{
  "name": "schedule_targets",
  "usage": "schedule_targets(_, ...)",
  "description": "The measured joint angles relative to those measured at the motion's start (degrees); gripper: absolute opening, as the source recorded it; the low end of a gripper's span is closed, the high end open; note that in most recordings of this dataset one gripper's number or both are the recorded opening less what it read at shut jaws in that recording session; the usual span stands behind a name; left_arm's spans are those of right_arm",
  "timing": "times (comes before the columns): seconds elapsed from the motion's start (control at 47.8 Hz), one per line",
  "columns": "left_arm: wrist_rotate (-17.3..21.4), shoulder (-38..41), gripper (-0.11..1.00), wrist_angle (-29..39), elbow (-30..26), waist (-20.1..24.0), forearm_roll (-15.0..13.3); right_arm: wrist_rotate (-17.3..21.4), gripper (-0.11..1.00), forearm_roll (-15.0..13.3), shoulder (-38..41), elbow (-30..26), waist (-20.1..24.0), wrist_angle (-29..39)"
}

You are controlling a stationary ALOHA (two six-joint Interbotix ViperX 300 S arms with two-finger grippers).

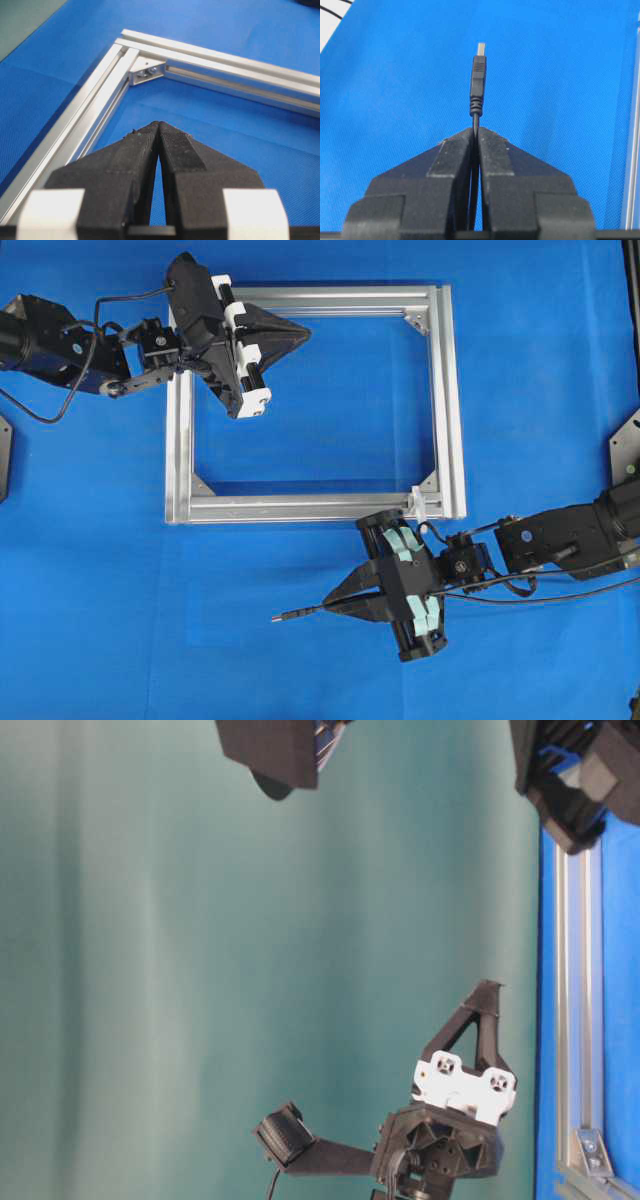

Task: Insert the wire through the string loop located on the right side.
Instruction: 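Lift the cable and pull the right gripper back to the right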

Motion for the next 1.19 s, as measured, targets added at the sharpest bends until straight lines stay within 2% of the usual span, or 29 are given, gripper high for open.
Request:
schedule_targets(0.69, 0.00, -0.09, 0.00, 0.00, 0.00, -0.18, 0.00, 0.09, -0.03, 0.00, -0.79, 0.88, 0.35, 0.00)
schedule_targets(0.899, 0.00, -0.09, 0.00, 0.00, 0.09, -0.44, 0.00, 0.53, -0.03, 0.35, -6.24, 6.59, 2.64, 0.35)
schedule_targets(1.192, 0.00, 0.00, 0.00, 0.00, 0.09, -0.62, 0.00, 0.70, -0.03, 3.43, -17.84, 18.54, 5.10, 0.44)
